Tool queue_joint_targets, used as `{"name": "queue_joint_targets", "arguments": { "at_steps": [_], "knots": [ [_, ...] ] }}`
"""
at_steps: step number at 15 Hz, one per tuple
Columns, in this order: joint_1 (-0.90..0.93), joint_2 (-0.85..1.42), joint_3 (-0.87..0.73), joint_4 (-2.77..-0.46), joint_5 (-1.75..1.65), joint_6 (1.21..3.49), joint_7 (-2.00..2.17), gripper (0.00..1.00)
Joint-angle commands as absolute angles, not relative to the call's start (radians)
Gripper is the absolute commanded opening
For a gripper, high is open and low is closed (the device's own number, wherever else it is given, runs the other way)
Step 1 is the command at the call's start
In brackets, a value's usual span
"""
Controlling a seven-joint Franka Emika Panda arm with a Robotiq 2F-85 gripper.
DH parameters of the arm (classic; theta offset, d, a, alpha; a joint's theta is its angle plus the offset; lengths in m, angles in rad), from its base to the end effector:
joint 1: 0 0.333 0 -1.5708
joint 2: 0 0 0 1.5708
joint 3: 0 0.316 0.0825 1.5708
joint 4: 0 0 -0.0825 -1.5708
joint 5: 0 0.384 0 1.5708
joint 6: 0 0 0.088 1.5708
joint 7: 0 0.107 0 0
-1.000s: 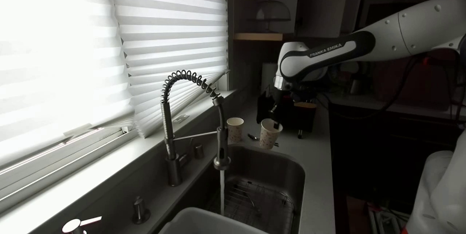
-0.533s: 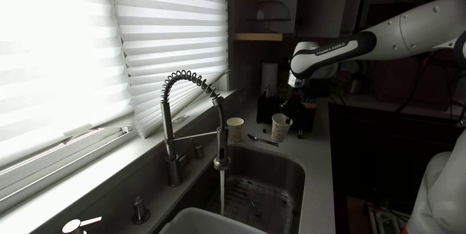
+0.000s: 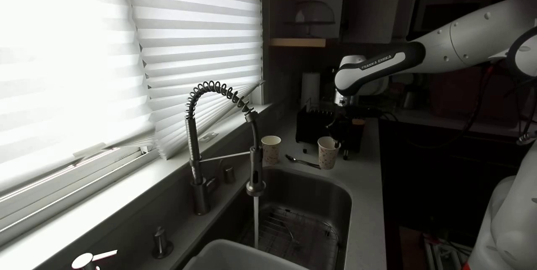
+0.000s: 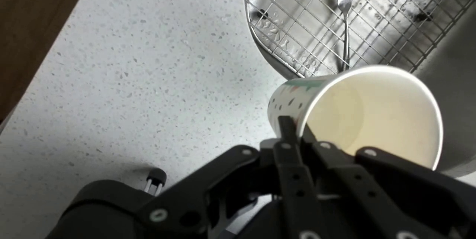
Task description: Push the faucet handle to the right then put water in both coffee cups and set them back down on the right side of the counter.
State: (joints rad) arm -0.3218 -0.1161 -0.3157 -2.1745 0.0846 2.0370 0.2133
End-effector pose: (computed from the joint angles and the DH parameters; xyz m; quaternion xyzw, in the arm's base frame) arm 0.4107 -0.3017 0.4379 -0.9017 0.4286 0.0019 0.0572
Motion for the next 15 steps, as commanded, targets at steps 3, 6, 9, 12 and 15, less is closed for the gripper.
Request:
{"name": "queue_joint_targets", "arguments": {
  "at_steps": [3,6,9,12,15],
  "knots": [
    [-0.344,-0.059,-0.339,-2.153,0.078,1.949,0.218,0.01],
    [-0.352,-0.04,-0.348,-2.15,0.061,1.945,0.218,0.01],
    [-0.359,-0.026,-0.359,-2.149,0.045,1.951,0.211,0.01],
    [-0.367,-0.023,-0.368,-2.15,0.035,1.948,0.208,0.01],
    [-0.372,-0.021,-0.373,-2.146,0.024,1.945,0.208,0.3]
  ]
}}
